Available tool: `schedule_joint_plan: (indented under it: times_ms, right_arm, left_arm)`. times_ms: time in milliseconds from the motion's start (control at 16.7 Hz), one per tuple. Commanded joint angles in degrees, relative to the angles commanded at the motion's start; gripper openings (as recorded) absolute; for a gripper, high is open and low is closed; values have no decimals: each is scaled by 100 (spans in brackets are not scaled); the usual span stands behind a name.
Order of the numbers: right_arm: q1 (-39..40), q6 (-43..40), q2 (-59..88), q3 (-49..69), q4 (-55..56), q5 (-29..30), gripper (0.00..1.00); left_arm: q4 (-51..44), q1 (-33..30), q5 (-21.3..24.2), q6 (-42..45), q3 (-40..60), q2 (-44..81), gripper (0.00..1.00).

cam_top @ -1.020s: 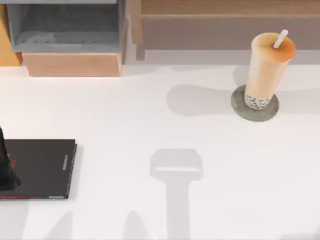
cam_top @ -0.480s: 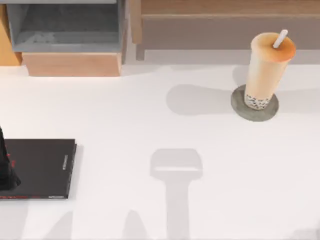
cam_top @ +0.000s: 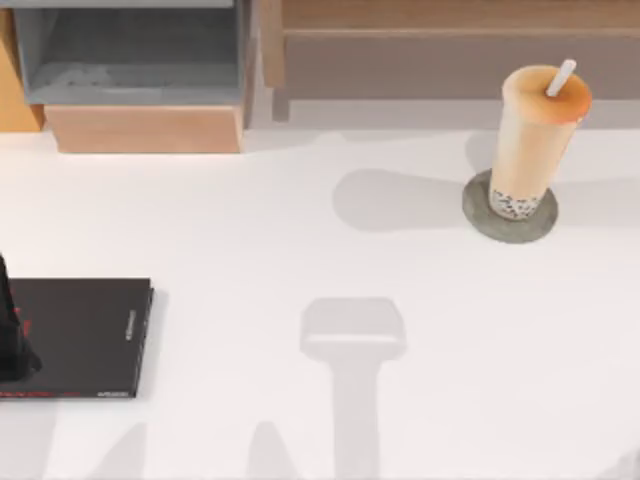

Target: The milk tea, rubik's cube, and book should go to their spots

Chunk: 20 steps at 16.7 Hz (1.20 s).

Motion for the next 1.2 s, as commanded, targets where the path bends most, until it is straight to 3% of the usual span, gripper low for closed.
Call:
schedule_joint_plan:
  times_ms: [60,840,1200]
  right_arm:
    - [0,0,0,0,0,0,100]
    - [0,0,0,0,0,0,2]
    - [0,0,0,0,0,0,0]
  left_arm:
    - [0,0,0,0,0,0,100]
    - [0,0,0,0,0,0,100]
    - [0,0,0,0,0,0,100]
